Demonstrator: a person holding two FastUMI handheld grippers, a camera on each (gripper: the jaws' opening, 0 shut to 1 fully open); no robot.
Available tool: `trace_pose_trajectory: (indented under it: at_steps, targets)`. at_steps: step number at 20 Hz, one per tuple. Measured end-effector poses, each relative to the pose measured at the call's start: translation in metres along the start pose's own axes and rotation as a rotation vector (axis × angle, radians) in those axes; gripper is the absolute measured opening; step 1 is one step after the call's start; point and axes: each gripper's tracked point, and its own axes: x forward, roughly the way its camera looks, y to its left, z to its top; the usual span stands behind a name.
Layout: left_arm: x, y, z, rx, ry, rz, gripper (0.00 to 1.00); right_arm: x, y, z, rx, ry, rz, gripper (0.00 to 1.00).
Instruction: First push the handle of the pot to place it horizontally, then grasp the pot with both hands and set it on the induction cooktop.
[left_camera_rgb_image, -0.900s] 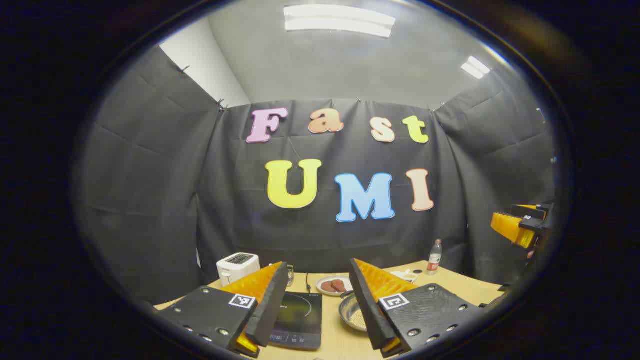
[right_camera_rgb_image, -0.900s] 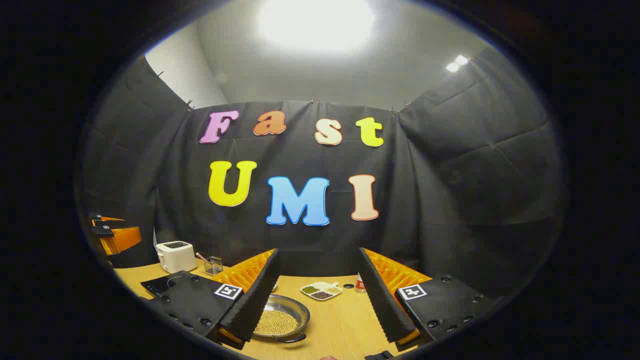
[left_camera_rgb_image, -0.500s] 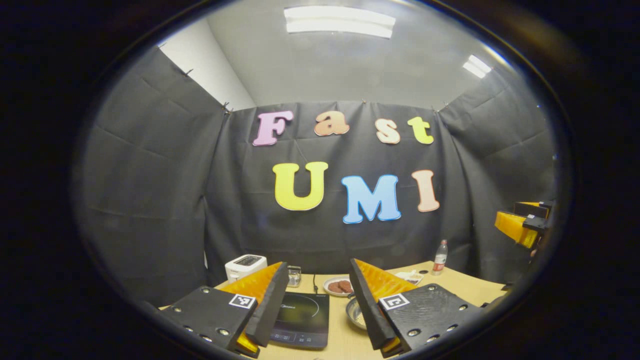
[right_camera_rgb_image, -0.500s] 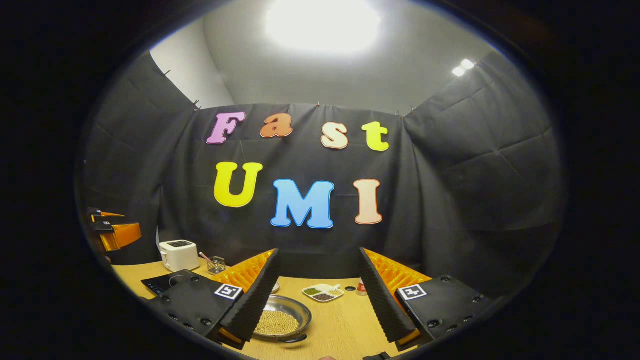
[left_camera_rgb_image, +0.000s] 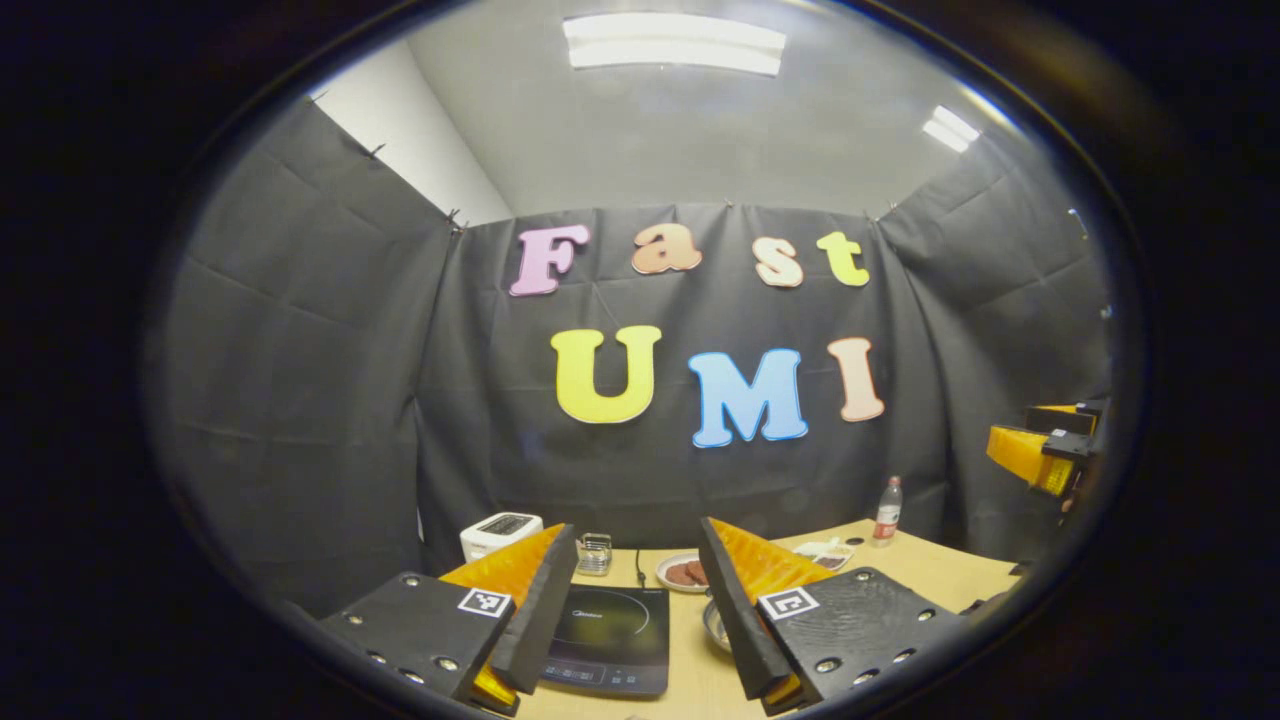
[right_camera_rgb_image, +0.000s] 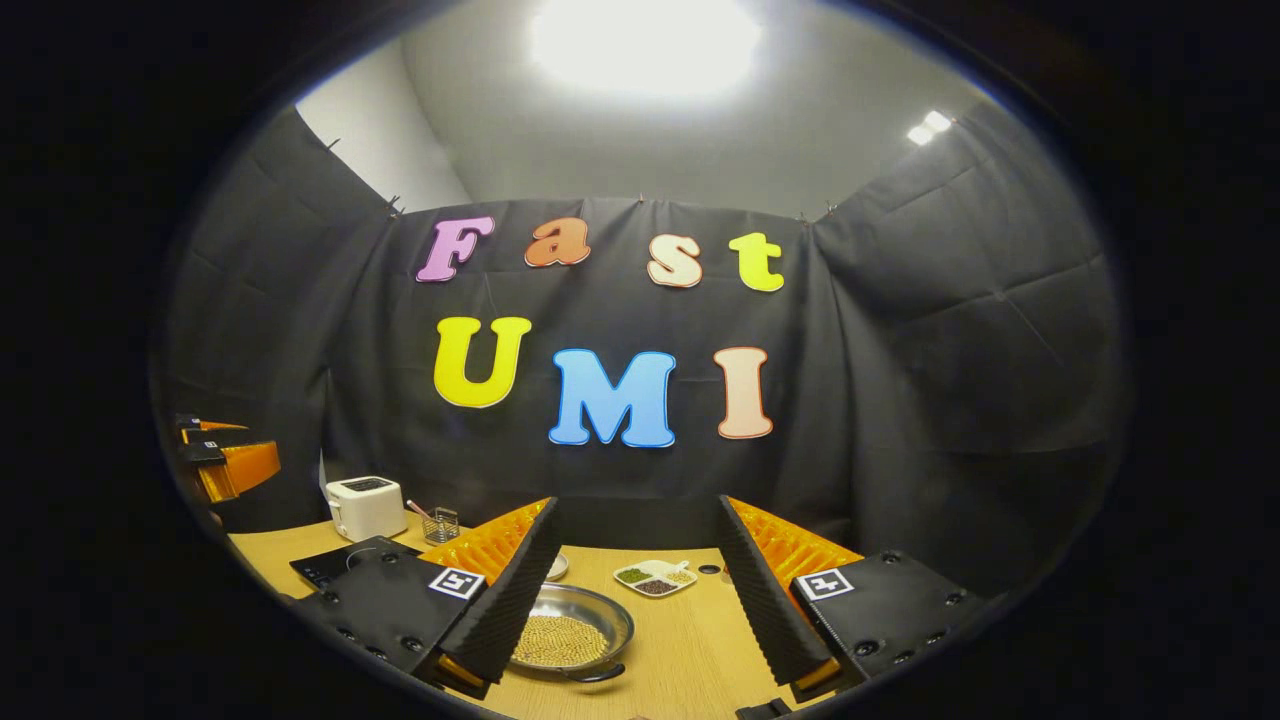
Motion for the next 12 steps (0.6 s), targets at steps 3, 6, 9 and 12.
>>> trace_pose_trajectory:
  at_steps: [3, 6, 9, 12]
  targets:
    - [0.0005, 0.0049, 0.0016, 0.005, -0.005, 0.008, 0.72, 0.0019, -0.0002, 0.0006, 0.001, 0.001, -0.006, 0.97]
    - [0.0021, 0.009, 0.0038, 0.013, -0.011, 0.016, 0.74, 0.0037, 0.0015, -0.0003, -0.001, 0.004, -0.007, 0.97]
    - [0.0042, 0.0103, 0.0059, 0.017, -0.013, 0.017, 0.72, 0.0047, 0.0034, -0.003, -0.007, 0.013, -0.008, 0.95]
    - [0.0057, 0.0092, 0.004, 0.021, -0.011, 0.012, 0.72, 0.0062, 0.0066, -0.0022, -0.002, 0.015, -0.007, 0.9]
